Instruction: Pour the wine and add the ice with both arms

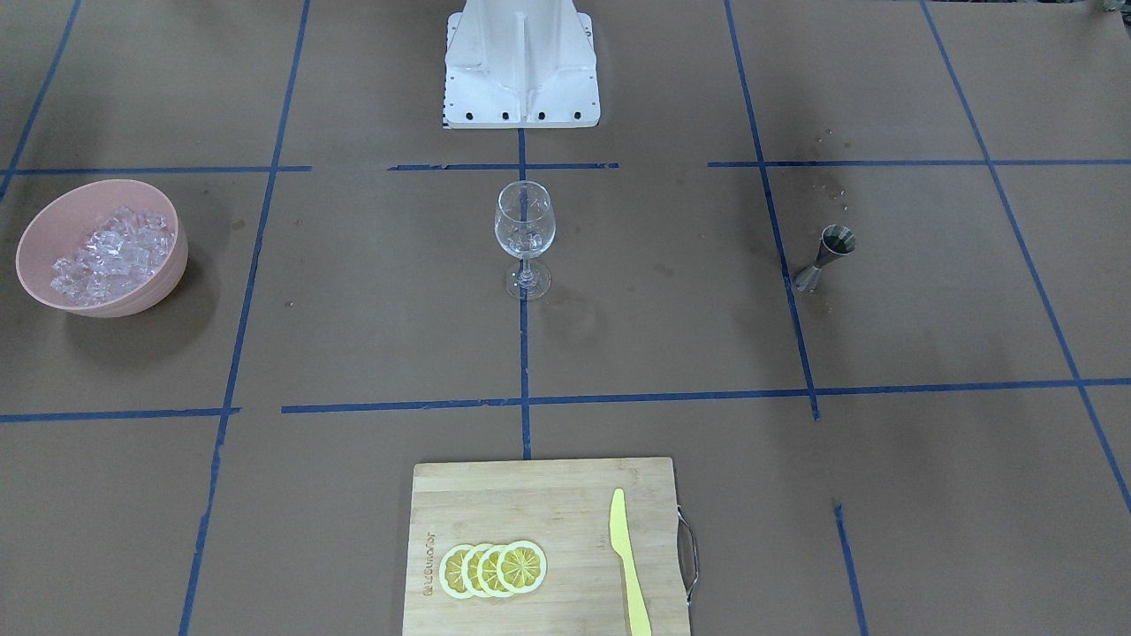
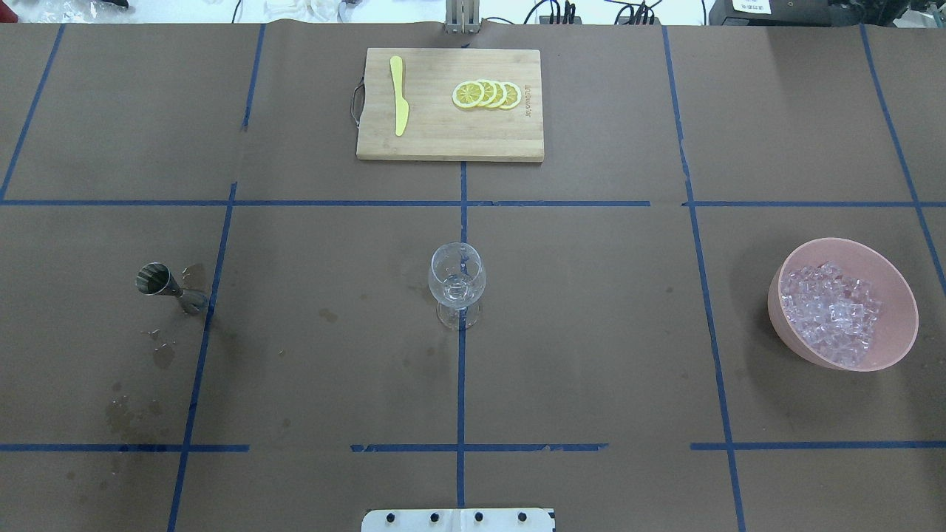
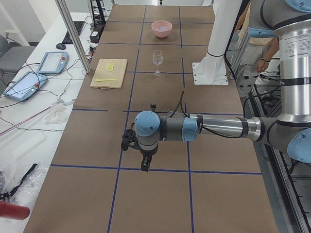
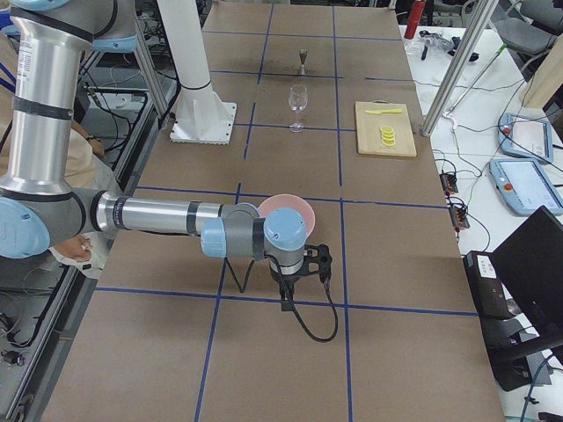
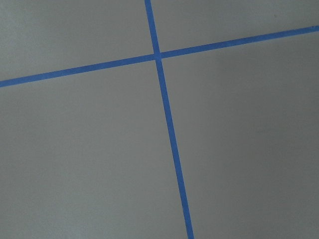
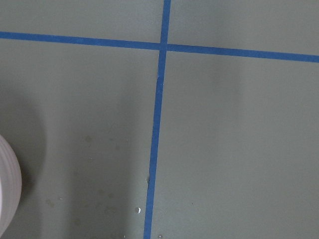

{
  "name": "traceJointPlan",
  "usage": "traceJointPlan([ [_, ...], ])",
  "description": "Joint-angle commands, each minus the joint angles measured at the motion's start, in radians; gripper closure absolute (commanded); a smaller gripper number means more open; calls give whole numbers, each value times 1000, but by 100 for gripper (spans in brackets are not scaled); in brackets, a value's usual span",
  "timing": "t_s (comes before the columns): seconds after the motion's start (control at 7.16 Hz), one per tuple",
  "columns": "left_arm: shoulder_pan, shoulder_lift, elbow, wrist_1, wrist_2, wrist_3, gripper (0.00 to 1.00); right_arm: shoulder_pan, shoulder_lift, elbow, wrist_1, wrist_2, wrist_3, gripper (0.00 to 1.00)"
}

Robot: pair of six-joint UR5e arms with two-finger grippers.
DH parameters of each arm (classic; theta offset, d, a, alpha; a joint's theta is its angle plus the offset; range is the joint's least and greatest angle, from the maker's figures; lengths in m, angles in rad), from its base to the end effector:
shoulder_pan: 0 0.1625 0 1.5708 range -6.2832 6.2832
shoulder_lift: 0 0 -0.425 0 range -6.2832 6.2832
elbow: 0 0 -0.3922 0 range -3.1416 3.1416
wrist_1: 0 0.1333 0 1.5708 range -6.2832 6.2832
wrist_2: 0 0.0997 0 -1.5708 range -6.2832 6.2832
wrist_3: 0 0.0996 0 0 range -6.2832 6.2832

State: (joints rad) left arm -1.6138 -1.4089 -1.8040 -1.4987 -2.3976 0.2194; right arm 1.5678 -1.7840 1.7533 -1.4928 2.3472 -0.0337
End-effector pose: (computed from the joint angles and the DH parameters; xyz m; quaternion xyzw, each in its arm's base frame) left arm -0.0781 -0.4194 0.6215 0.0522 0.3983 0.0805 0.9122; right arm 0.0623 -0.4052 0.6562 0.0277 -0.3780 -0.0259 0.9250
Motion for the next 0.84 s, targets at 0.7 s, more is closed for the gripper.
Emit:
traceJointPlan([
  [0.7, -2, -8, -12, -144, -1, -6, 0, 0, 14, 115, 8, 15, 14, 0],
])
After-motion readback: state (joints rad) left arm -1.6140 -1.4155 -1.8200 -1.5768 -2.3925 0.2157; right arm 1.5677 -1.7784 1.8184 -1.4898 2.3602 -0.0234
